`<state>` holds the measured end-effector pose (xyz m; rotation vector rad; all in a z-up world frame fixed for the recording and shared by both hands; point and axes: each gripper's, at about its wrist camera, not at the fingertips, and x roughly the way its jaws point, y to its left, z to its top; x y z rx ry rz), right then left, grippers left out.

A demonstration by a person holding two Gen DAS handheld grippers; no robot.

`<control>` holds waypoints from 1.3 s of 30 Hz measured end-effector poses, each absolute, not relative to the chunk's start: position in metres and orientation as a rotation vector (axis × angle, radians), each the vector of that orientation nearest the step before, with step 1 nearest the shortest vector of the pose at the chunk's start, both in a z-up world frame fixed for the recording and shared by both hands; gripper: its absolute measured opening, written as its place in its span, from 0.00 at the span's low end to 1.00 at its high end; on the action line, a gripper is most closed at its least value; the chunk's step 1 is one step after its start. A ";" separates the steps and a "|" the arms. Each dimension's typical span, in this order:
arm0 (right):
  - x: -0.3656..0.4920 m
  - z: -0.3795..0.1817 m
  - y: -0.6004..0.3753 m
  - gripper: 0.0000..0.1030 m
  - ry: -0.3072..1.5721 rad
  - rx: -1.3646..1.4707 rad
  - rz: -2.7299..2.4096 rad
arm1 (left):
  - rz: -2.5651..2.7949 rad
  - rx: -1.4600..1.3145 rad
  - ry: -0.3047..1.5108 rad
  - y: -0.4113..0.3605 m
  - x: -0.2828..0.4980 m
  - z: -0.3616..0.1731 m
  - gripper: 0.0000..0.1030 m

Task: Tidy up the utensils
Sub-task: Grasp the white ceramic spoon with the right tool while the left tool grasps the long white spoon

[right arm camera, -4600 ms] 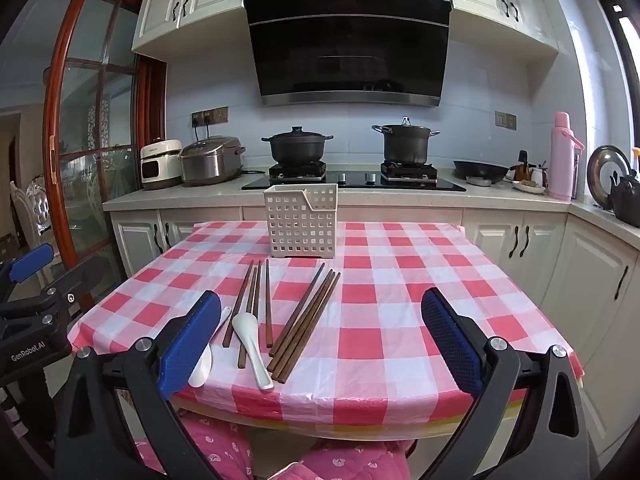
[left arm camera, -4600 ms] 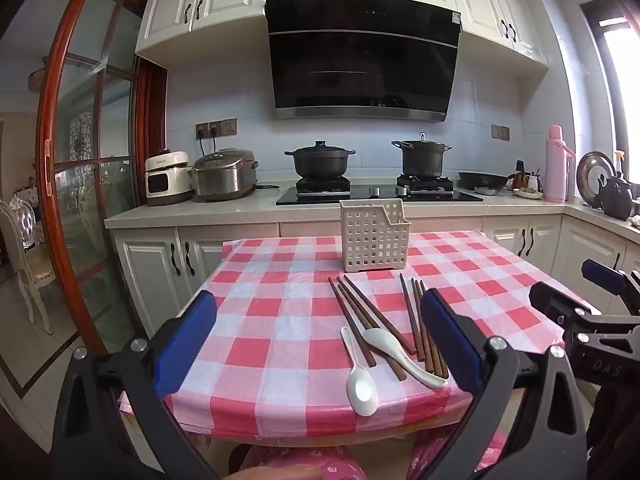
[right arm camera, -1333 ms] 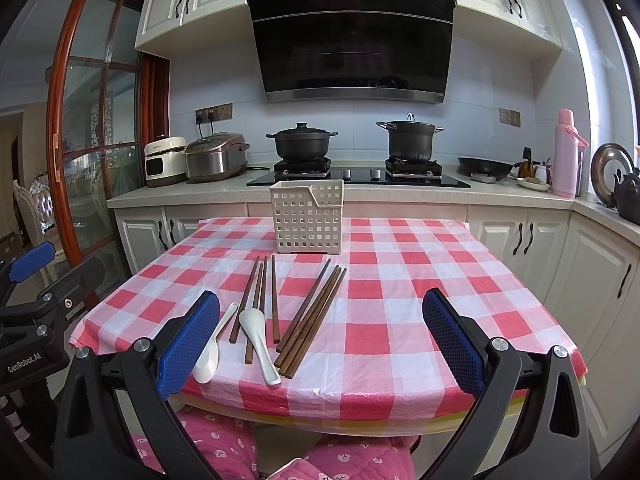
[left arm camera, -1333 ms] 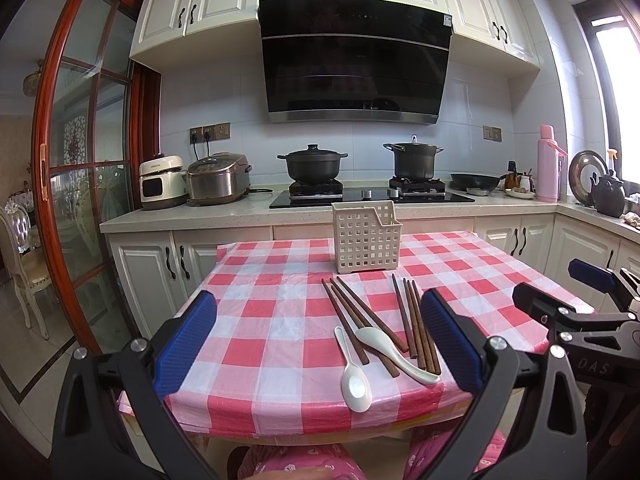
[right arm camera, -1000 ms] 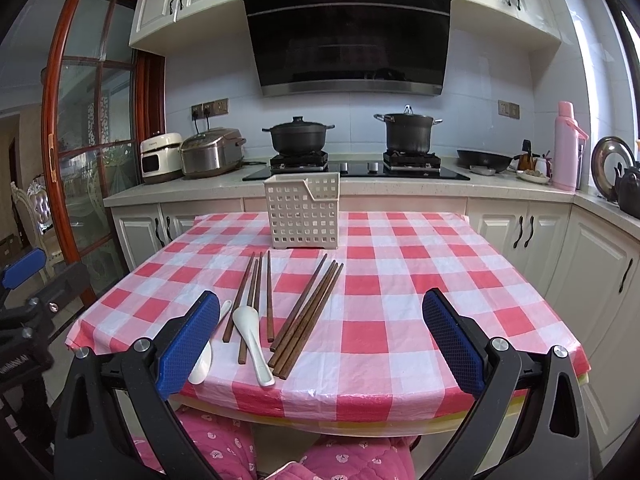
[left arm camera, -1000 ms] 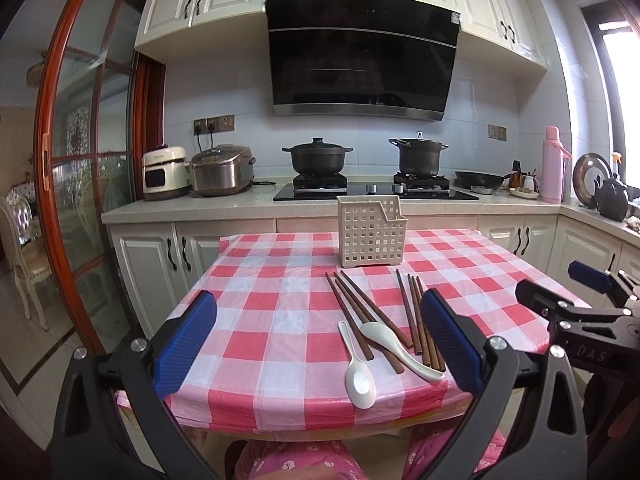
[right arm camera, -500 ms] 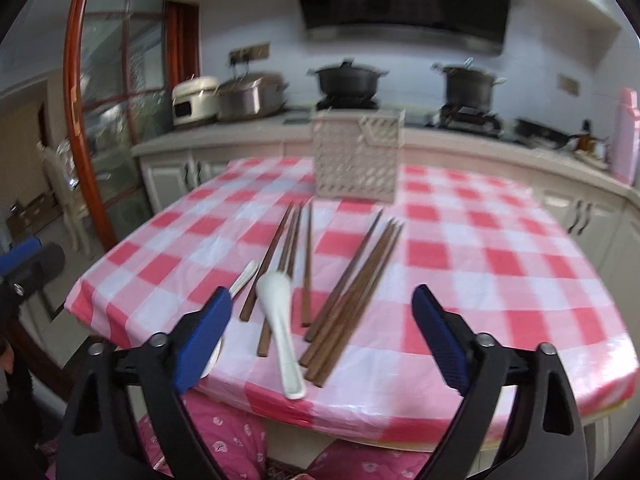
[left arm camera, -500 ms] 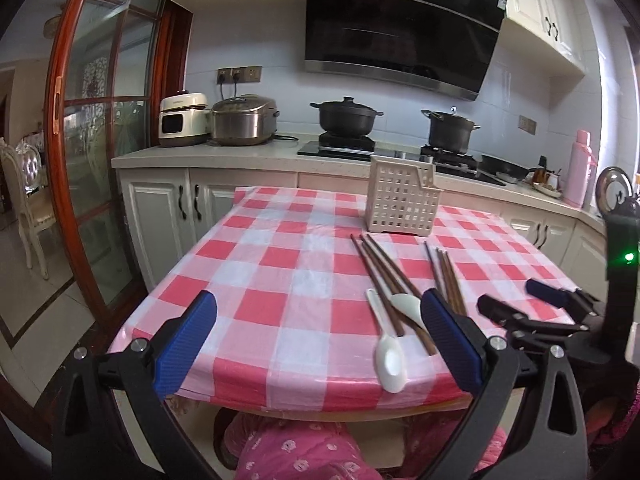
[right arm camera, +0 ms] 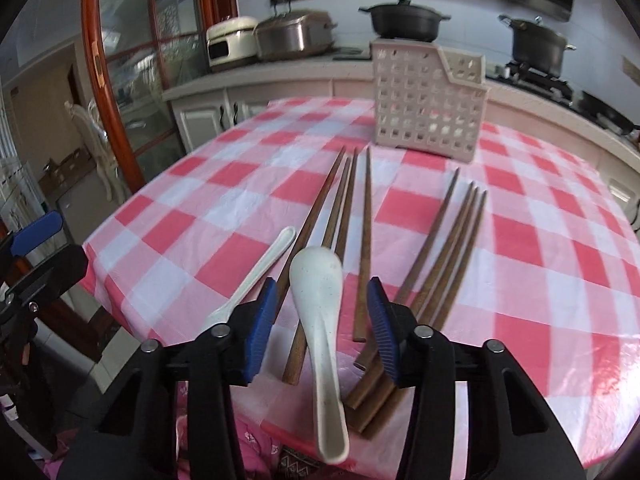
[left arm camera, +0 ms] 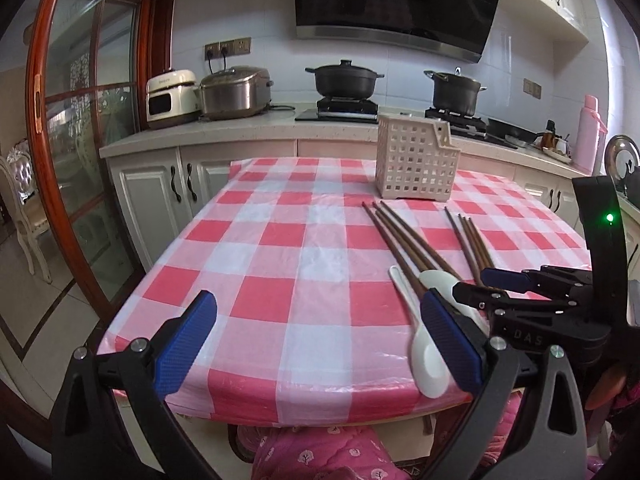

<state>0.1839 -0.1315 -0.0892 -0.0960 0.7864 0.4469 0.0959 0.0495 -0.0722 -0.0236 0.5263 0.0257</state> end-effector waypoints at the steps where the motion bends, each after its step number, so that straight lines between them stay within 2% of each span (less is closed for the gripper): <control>1: 0.187 -0.090 -0.130 0.41 0.793 -0.098 0.449 | 0.021 -0.028 0.534 0.050 0.098 -0.074 0.95; 9: 0.210 -0.097 -0.118 0.40 0.853 -0.124 0.484 | -0.042 -0.025 0.580 0.045 0.118 -0.092 0.95; 12: 0.214 -0.101 -0.113 0.35 0.872 -0.145 0.500 | -0.051 -0.026 0.601 0.044 0.124 -0.097 0.95; 19: 0.216 -0.099 -0.113 0.34 0.886 -0.163 0.532 | -0.072 -0.014 0.638 0.038 0.136 -0.100 0.95; 29: 0.212 -0.069 -0.146 0.34 0.806 -0.046 0.520 | -0.155 0.007 0.719 0.009 0.160 -0.110 0.91; 31: 0.208 -0.063 -0.151 0.34 0.784 -0.032 0.528 | -0.157 0.015 0.732 0.003 0.166 -0.112 0.87; 36: 0.202 -0.053 -0.164 0.34 0.753 0.010 0.543 | -0.171 0.003 0.820 -0.007 0.185 -0.123 0.55; 39: 0.200 -0.051 -0.170 0.35 0.740 0.026 0.546 | -0.164 0.007 0.852 -0.009 0.192 -0.126 0.46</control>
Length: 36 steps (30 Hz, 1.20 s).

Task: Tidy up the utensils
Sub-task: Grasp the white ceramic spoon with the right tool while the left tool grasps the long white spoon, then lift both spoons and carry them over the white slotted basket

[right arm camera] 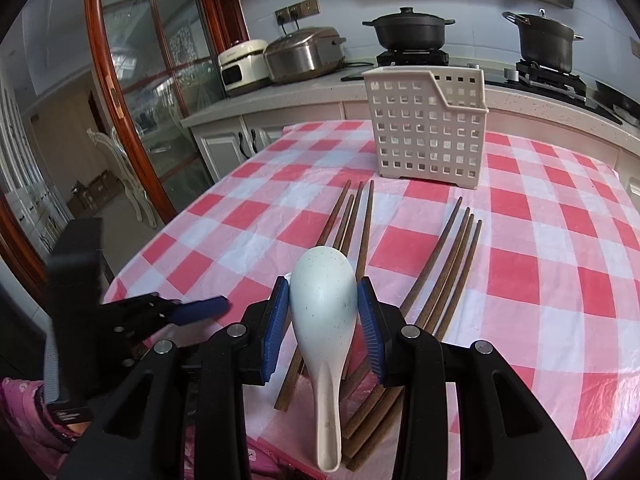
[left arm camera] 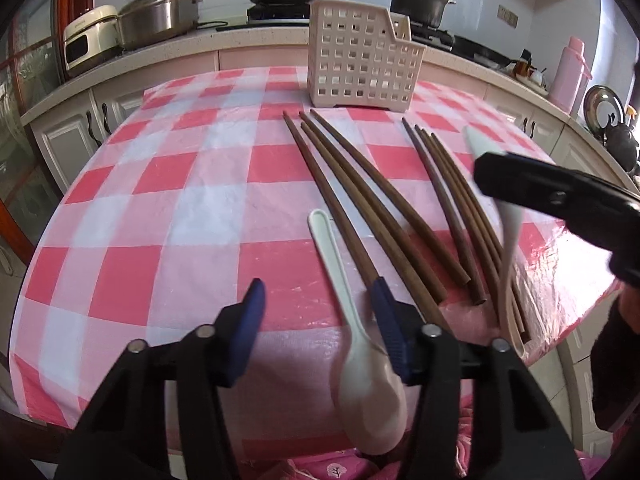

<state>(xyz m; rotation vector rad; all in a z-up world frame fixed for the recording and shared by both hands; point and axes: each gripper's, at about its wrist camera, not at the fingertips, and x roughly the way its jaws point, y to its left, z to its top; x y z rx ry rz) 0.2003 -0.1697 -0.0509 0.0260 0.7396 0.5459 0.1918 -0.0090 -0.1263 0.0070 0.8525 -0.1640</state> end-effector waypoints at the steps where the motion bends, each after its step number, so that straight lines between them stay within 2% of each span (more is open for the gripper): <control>1: 0.200 -0.051 -0.171 0.35 0.738 0.031 0.548 | -0.162 0.012 0.861 -0.010 0.193 -0.127 0.43; 7: 0.199 -0.052 -0.176 0.35 0.732 0.053 0.555 | -0.152 0.053 0.897 -0.019 0.202 -0.127 0.33; 10: 0.198 -0.050 -0.179 0.35 0.724 0.061 0.557 | -0.144 0.075 0.901 -0.024 0.204 -0.127 0.23; 12: 0.197 -0.048 -0.181 0.35 0.719 0.069 0.556 | -0.147 0.078 0.900 -0.025 0.204 -0.127 0.11; 13: 0.197 -0.047 -0.181 0.35 0.717 0.071 0.556 | -0.152 0.073 0.900 -0.025 0.204 -0.127 0.09; 21: 0.192 -0.038 -0.184 0.35 0.693 0.087 0.559 | -0.156 0.016 0.857 -0.014 0.198 -0.119 0.09; 36: 0.199 -0.014 -0.178 0.35 0.634 0.088 0.551 | -0.157 -0.035 0.679 0.007 0.192 -0.061 0.09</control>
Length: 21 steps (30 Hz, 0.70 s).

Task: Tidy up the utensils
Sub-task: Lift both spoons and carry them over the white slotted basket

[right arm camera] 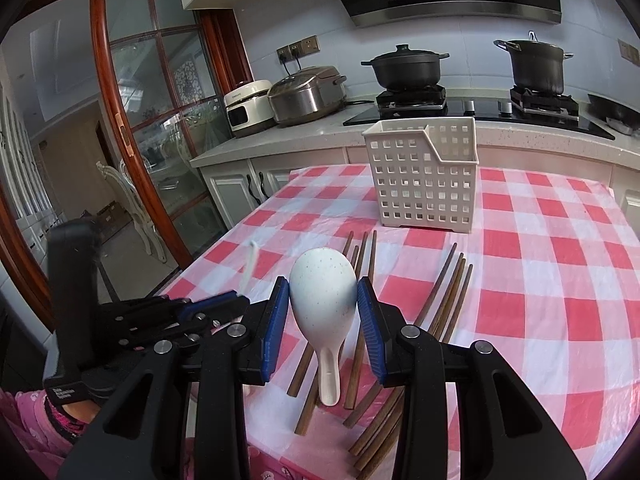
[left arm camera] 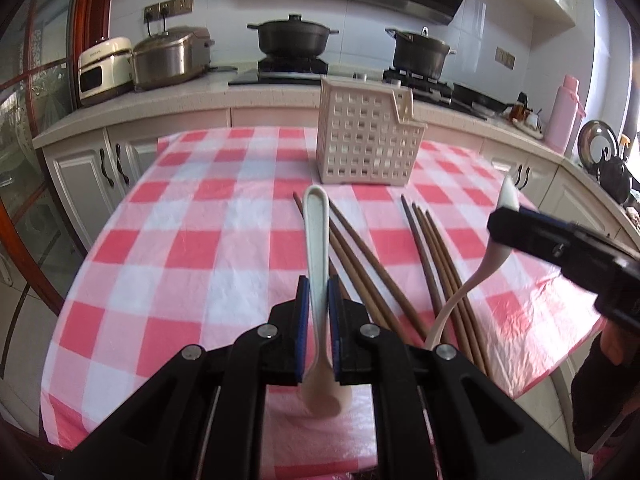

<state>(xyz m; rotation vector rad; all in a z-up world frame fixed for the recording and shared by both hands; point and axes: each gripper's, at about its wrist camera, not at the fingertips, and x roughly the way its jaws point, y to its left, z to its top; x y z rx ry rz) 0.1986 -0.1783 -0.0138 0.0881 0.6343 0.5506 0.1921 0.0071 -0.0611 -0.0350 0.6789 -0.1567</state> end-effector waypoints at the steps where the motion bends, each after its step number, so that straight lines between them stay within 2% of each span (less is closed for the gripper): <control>1: 0.199 -0.013 -0.178 0.35 0.634 0.089 0.548 | -0.156 -0.033 0.670 0.008 0.193 -0.059 0.09; 21: 0.261 0.030 -0.197 0.34 0.558 0.086 0.460 | -0.229 0.017 0.549 -0.008 0.263 0.013 0.09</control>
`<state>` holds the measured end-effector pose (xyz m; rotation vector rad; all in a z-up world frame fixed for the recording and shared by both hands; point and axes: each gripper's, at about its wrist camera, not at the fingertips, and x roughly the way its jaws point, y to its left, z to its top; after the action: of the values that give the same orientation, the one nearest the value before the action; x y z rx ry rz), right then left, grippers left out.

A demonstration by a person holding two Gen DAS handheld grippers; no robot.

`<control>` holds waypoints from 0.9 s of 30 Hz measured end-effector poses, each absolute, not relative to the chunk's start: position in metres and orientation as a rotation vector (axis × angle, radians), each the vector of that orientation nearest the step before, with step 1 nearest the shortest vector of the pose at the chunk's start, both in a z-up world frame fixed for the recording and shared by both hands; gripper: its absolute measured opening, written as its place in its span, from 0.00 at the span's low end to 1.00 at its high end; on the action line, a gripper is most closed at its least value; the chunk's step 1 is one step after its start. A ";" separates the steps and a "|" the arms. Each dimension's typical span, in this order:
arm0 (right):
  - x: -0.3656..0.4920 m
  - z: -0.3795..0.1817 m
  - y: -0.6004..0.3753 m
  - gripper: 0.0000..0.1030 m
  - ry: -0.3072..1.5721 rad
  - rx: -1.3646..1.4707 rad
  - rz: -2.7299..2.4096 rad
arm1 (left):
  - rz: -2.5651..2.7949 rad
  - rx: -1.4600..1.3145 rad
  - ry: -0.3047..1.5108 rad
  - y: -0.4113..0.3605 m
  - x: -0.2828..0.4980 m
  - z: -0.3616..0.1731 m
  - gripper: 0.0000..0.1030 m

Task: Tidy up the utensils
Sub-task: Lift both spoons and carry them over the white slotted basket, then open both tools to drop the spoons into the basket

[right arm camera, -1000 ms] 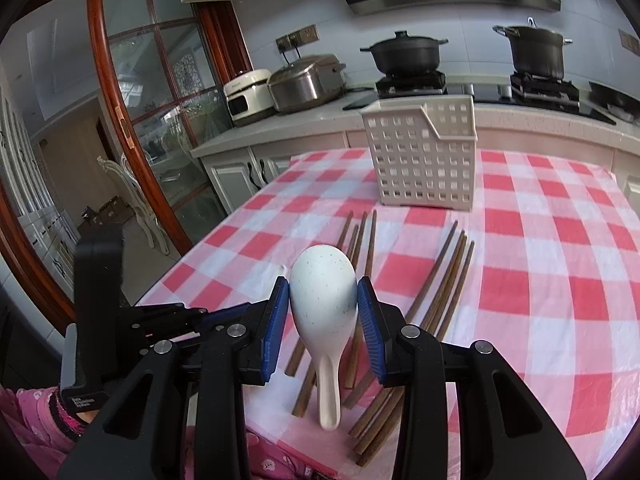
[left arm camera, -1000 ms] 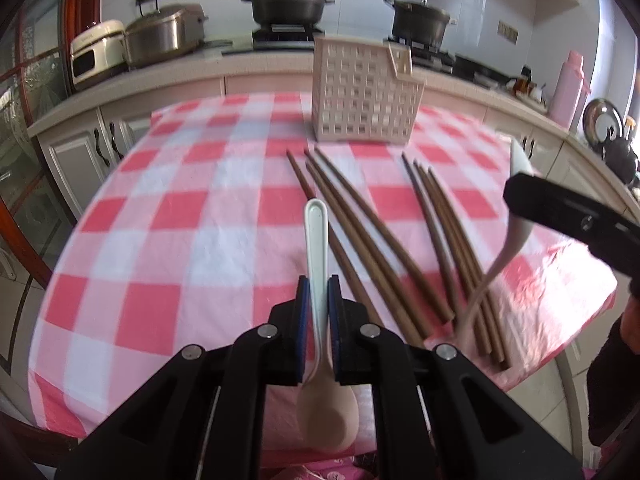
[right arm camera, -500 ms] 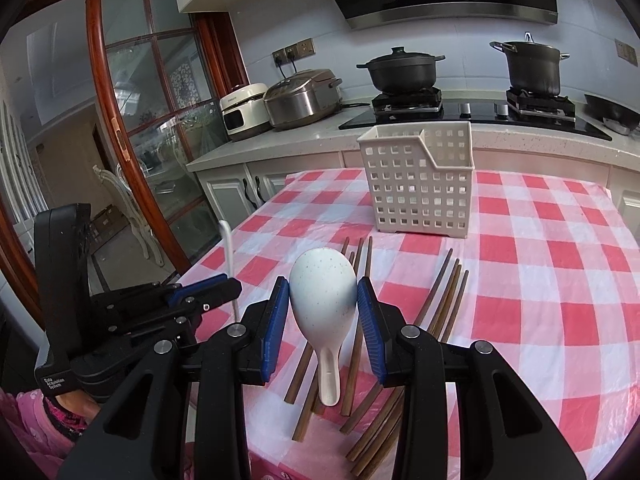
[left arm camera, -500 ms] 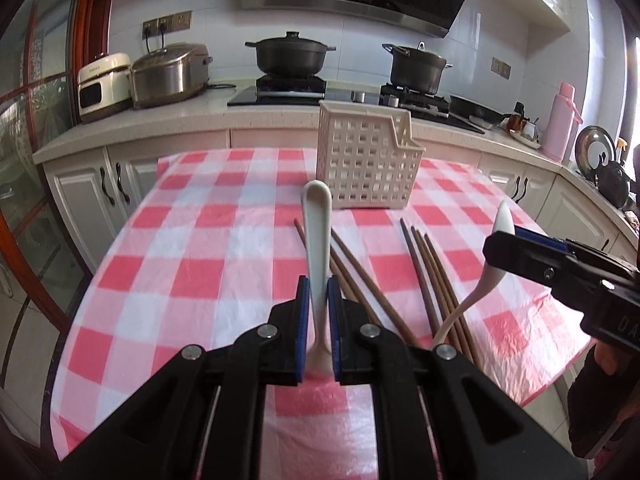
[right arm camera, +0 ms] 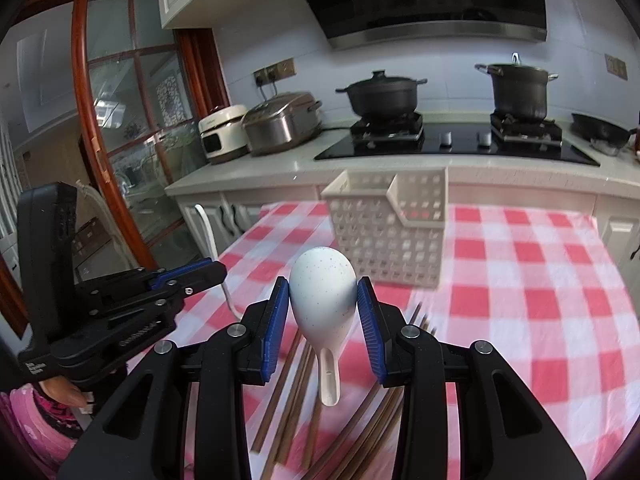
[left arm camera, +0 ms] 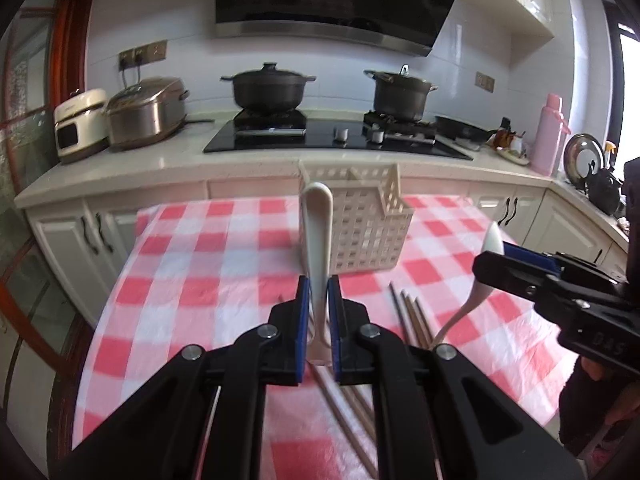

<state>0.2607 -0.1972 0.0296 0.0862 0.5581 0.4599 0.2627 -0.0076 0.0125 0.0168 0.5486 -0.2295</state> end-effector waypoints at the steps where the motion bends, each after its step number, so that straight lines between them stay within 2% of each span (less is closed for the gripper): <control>1: 0.268 0.035 -0.200 0.34 0.549 0.087 0.452 | -0.232 0.025 0.535 -0.011 0.268 0.019 0.09; 17: 0.365 0.091 -0.223 0.34 0.413 0.114 0.347 | -0.214 0.060 0.344 -0.060 0.353 0.111 0.09; 23: 0.401 0.099 -0.228 0.34 0.390 0.127 0.328 | -0.194 0.024 0.317 -0.062 0.391 0.123 0.09; 27: 0.418 0.088 -0.229 0.35 0.403 0.126 0.322 | -0.188 -0.009 0.332 -0.059 0.416 0.112 0.09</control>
<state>0.4182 -0.2294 0.0882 0.1261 0.4033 0.3224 0.4157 -0.0587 0.1116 -0.0091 0.3320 -0.1878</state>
